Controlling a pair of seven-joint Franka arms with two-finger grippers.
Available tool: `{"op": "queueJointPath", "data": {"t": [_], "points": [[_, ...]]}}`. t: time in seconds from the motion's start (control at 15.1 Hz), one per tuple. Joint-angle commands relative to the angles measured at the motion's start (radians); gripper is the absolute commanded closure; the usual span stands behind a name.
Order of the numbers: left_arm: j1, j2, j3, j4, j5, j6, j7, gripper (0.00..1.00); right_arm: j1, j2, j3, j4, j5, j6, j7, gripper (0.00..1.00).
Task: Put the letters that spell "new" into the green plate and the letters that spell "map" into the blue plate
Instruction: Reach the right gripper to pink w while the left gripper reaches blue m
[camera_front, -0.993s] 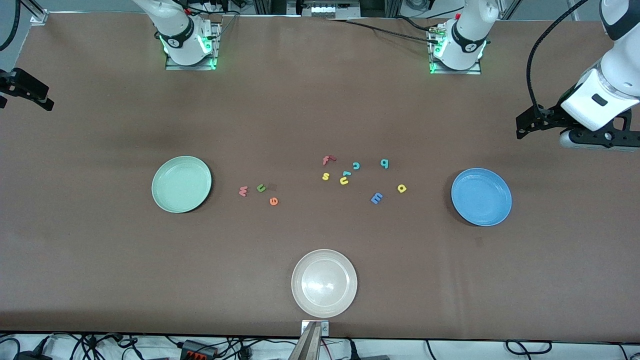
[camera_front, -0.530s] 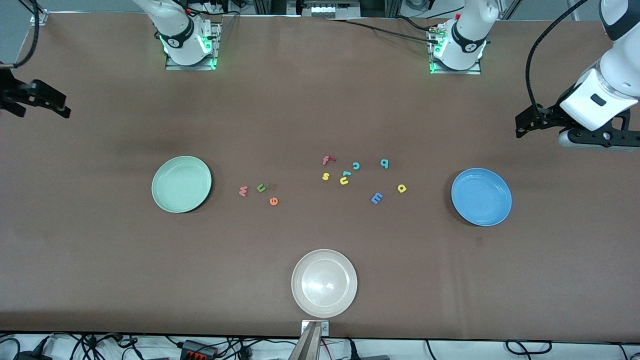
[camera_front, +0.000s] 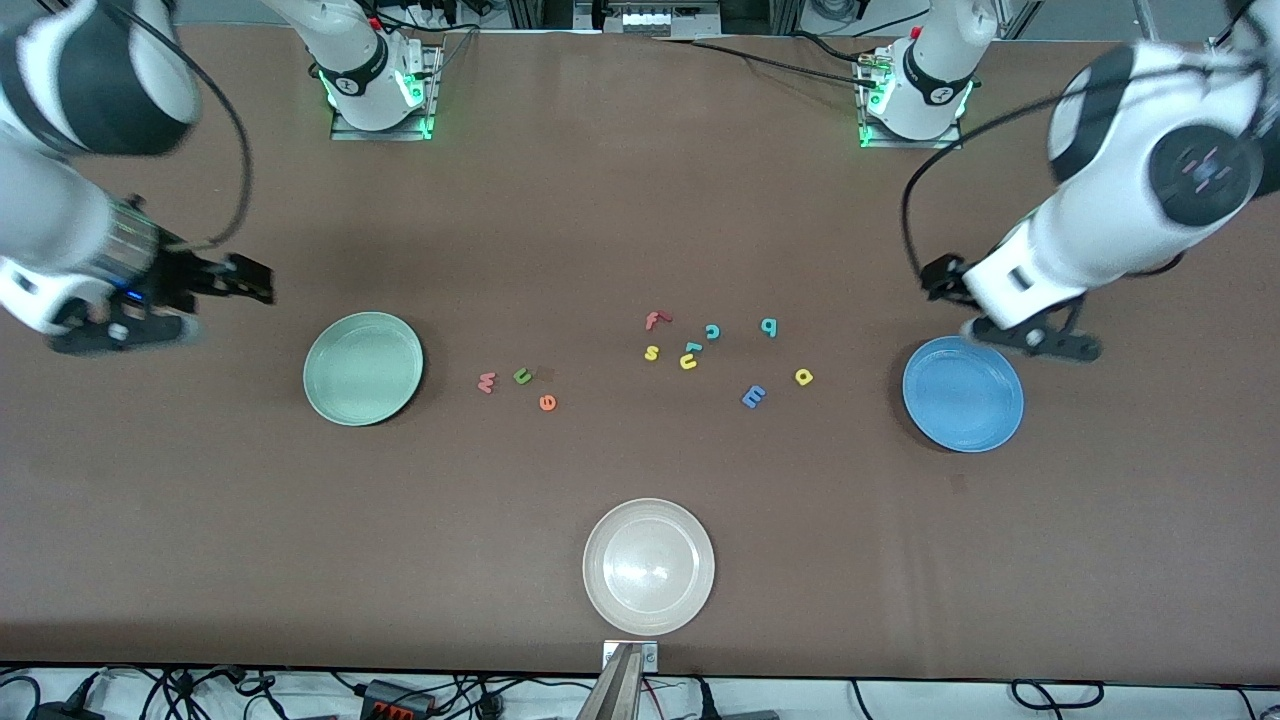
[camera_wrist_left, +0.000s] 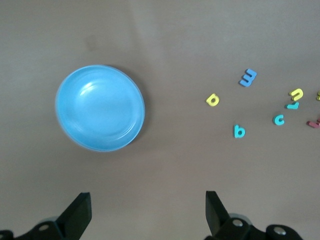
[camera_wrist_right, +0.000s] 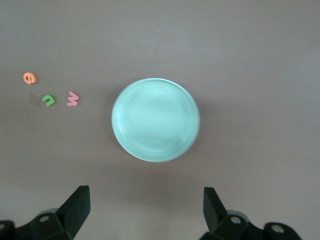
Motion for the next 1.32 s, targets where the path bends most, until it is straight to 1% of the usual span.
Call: {"op": "queueJointPath", "data": {"t": [0.0,0.2,0.33,0.4,0.53,0.6,0.66,0.86,0.93,0.99,1.06,1.26], "points": [[-0.027,0.138,-0.003,0.091,-0.01,0.083,-0.017,0.0,0.093,0.09,-0.007,0.008,0.008,0.073,0.043,0.0],[-0.091,0.252,-0.008,0.09,-0.009,0.232,-0.015,0.0,0.16,0.196,-0.007,0.007,0.008,0.163,0.05,0.0],[-0.154,0.313,-0.008,0.082,-0.006,0.356,-0.015,0.0,0.208,0.261,-0.005,0.011,0.017,0.203,0.06,0.0],[-0.168,0.344,-0.008,0.079,-0.003,0.407,-0.015,0.0,0.229,0.275,-0.007,0.011,0.033,0.216,0.1,0.0],[-0.206,0.396,-0.008,0.075,0.002,0.479,-0.012,0.0,0.246,0.311,-0.007,0.013,0.037,0.246,0.253,0.0],[-0.218,0.43,-0.008,0.073,0.002,0.513,-0.011,0.0,0.25,0.325,-0.007,0.013,0.037,0.262,0.305,0.02],[-0.221,0.454,-0.008,0.071,0.002,0.547,-0.003,0.0,0.254,0.34,-0.007,0.013,0.037,0.272,0.345,0.07],[-0.232,0.484,-0.008,0.006,0.005,0.691,0.003,0.01,0.256,0.383,-0.007,0.013,0.039,0.312,0.434,0.18],[-0.234,0.49,-0.008,-0.019,0.007,0.732,0.004,0.08,0.263,0.4,-0.007,0.013,0.039,0.335,0.482,0.2],[-0.237,0.493,-0.008,-0.027,0.007,0.742,0.007,0.21,0.28,0.411,-0.007,0.013,0.037,0.358,0.532,0.22],[-0.254,0.493,-0.008,-0.033,0.007,0.74,0.008,0.3,0.291,0.42,-0.007,0.015,0.036,0.374,0.569,0.23],[-0.271,0.492,-0.008,-0.051,0.005,0.733,0.008,0.33,0.294,0.443,-0.008,0.013,0.036,0.401,0.599,0.26]]}}
